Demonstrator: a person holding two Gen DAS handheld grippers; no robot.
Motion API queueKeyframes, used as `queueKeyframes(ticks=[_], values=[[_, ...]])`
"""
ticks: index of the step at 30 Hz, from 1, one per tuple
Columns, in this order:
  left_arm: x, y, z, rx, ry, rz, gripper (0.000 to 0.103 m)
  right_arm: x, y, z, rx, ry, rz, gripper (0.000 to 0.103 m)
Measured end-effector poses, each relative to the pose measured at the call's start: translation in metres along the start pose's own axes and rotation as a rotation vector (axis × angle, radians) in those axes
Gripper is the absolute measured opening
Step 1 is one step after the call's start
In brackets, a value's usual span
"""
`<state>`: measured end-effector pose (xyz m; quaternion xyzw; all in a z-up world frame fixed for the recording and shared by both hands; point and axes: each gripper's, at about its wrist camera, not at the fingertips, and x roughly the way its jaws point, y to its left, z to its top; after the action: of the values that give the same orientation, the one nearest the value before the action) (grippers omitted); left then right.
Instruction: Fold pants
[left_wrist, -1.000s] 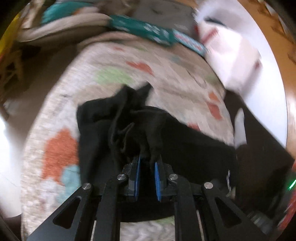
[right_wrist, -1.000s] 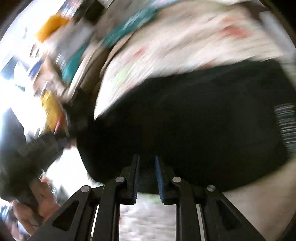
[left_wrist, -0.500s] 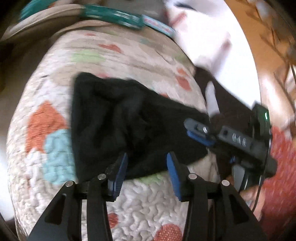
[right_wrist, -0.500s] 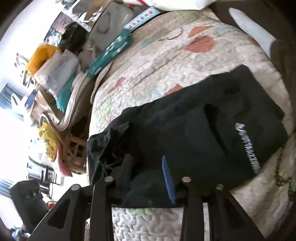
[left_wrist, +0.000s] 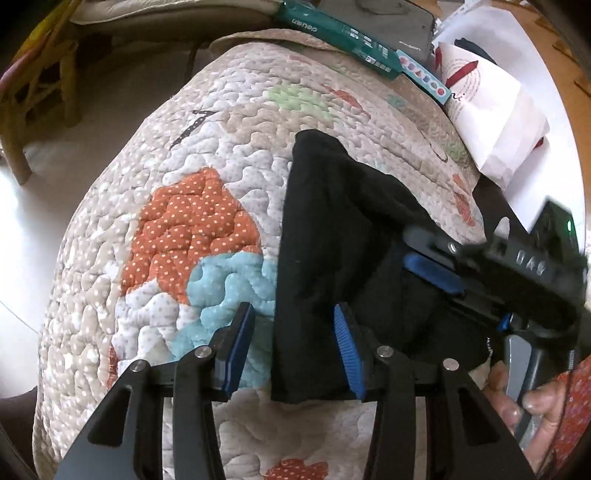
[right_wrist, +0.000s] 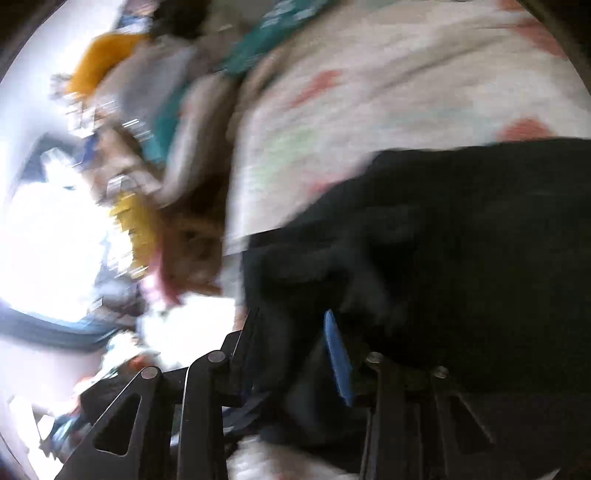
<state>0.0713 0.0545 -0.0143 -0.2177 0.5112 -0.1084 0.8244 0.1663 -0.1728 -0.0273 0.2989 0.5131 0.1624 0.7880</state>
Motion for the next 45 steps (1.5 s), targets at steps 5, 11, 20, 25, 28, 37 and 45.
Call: queueKeyframes(ticks=[5,11,20,25,28,37,45], values=[[0.002,0.003,0.008,-0.033,0.006,-0.026,0.044,-0.043,-0.041,-0.005,0.043,-0.148,-0.29,0.038],[0.009,-0.002,0.012,-0.006,0.022,-0.036,0.044,-0.069,-0.049,0.0,0.068,-0.195,-0.225,0.039],[0.009,-0.007,0.008,0.014,0.018,0.001,0.044,-0.071,-0.016,-0.001,-0.078,-0.175,-0.191,0.044],[0.003,-0.013,0.009,0.024,-0.001,0.005,0.044,-0.116,-0.052,-0.014,-0.001,-0.268,-0.259,0.051],[-0.004,-0.03,0.006,0.101,-0.036,0.02,0.044,-0.137,-0.067,-0.029,0.054,-0.312,-0.252,0.054],[-0.019,-0.063,-0.005,0.239,-0.104,0.015,0.044,-0.161,-0.089,-0.056,0.17,-0.368,-0.244,0.054],[-0.035,-0.022,0.002,0.103,-0.129,0.05,0.046,-0.154,-0.097,-0.067,0.191,-0.347,-0.242,0.054]])
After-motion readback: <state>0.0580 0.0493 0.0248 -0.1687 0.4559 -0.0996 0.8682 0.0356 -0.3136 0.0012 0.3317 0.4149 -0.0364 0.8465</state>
